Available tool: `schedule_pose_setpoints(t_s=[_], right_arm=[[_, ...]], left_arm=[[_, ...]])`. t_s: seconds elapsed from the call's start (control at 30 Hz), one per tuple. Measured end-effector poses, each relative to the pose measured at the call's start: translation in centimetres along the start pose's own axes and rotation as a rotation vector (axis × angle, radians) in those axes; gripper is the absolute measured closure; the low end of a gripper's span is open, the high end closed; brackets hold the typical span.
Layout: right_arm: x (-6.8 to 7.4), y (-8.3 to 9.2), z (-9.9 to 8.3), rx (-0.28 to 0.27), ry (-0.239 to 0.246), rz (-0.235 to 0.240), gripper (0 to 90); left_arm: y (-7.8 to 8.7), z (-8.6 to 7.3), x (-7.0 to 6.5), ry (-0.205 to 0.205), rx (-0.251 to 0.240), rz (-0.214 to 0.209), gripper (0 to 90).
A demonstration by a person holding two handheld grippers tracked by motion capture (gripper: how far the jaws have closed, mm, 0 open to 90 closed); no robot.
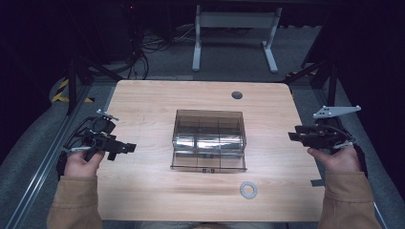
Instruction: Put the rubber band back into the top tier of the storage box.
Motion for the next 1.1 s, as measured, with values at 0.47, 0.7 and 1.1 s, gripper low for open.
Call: schedule_pose_setpoints(t_s=[0.47,0.7,1.1], right_arm=[[3.4,-0.4,0.5,0.082,0.171,0.114,62.1],[4.6,-0.8,0.3,0.12,0.229,0.162,62.1],[6.4,-1.7,0.2,0.155,0.281,0.278,61.4]], left_arm=[[-0.2,0.0,0.0,-0.005,0.003,-0.005,16.5],[-0.2,0.1,0.0,-0.001,0.004,-0.006,16.5],[-0.6,0.2,0.1,-0.002,0.011,-0.007,16.5]])
Point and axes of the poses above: each handheld gripper's, and its own axes: y roughly backward along the jaws, z roughly out of its top, x roughly to its left, the point moved 2 cm from there along -y, roughly forward along the jaws, and after that the axes turned 11 degrees about -x, right-handed, at the moved point
